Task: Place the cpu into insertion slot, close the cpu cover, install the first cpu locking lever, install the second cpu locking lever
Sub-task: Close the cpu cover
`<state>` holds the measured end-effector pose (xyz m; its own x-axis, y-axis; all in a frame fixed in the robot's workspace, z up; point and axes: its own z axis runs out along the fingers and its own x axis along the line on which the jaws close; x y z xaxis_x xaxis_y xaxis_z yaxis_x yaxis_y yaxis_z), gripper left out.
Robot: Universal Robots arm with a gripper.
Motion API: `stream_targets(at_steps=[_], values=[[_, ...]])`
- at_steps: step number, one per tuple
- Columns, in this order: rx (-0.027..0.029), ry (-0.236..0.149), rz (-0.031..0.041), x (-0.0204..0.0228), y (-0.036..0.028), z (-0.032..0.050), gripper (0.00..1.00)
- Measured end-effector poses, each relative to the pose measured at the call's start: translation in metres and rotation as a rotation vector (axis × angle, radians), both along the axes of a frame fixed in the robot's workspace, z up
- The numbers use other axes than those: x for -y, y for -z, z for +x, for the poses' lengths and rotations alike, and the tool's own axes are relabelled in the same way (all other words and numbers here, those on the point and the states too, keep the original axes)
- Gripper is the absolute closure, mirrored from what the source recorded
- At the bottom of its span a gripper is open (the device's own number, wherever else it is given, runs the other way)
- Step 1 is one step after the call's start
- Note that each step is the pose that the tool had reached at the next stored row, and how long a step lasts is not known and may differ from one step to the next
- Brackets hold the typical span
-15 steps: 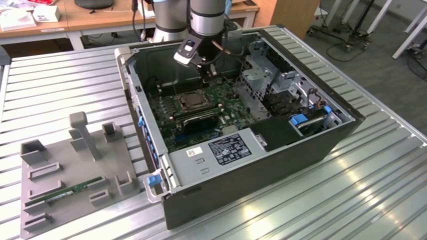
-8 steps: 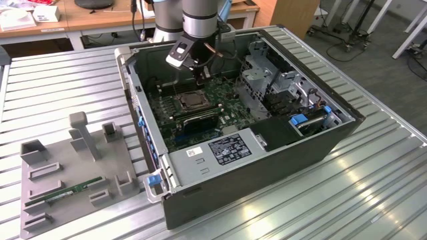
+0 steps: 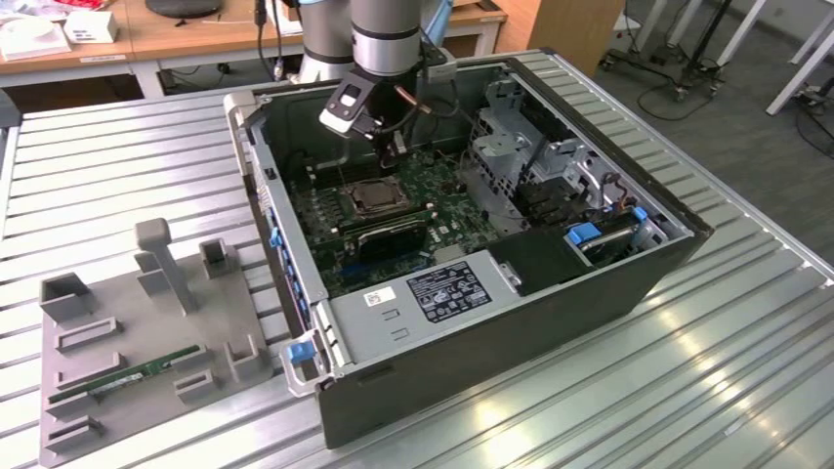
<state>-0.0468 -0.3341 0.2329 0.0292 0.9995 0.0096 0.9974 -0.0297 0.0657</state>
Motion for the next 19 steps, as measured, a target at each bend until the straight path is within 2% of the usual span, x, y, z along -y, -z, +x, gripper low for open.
stream_targets(at_steps=[1,2,6,7,14,19], values=[[-0.001,0.0,0.0,0.0,0.0001,0.0,0.89],[-0.0058,0.0,0.0004,-0.0001,0.0004,0.0,0.89],[-0.0327,0.0,0.0001,0.0,0.0014,0.0,0.89],[-0.0374,0.0,-0.0001,0.0,0.0017,0.0,0.89],[-0.0377,0.0,-0.0006,0.0,0.0022,-0.0015,0.89],[-0.0378,0.0,-0.0007,0.0,0.0037,-0.0115,0.89]])
